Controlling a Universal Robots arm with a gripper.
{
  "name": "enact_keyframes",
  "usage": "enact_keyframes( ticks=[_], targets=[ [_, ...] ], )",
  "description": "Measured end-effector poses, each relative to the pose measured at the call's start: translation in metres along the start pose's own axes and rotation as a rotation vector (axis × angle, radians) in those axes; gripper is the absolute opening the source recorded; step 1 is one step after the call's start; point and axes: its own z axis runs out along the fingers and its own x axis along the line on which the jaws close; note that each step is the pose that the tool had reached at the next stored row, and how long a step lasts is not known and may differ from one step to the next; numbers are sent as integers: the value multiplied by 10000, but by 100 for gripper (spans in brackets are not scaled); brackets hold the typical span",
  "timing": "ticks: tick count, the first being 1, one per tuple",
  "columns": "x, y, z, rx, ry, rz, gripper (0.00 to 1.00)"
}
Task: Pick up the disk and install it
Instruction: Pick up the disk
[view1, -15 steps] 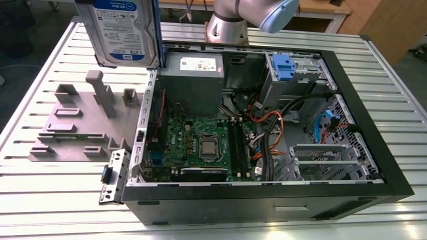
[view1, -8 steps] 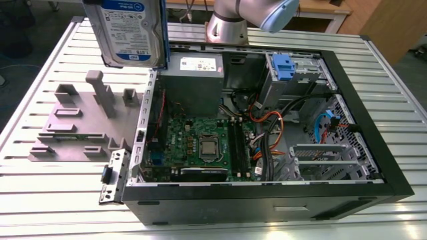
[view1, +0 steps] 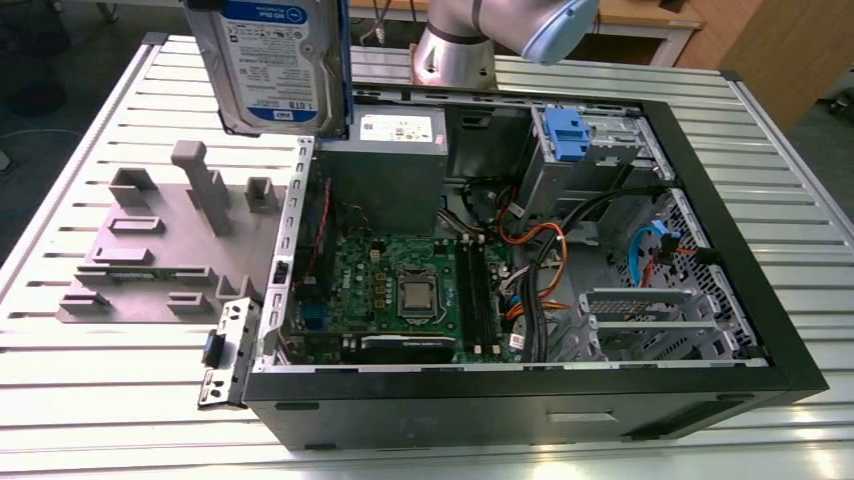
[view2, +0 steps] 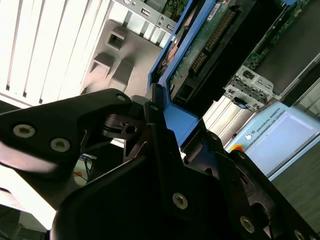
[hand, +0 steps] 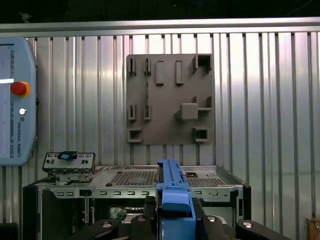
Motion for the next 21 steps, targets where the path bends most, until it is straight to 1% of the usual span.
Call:
enact_keyframes(
  ticks=[2, 3, 5, 21],
  targets=[
    [-1, -32, 0, 0, 0, 0, 36],
    [-2, -63, -1, 0, 0, 0, 36],
    [-3, -97, -1, 0, 0, 0, 36],
    [-10, -346, -2, 0, 0, 0, 36]
  ],
)
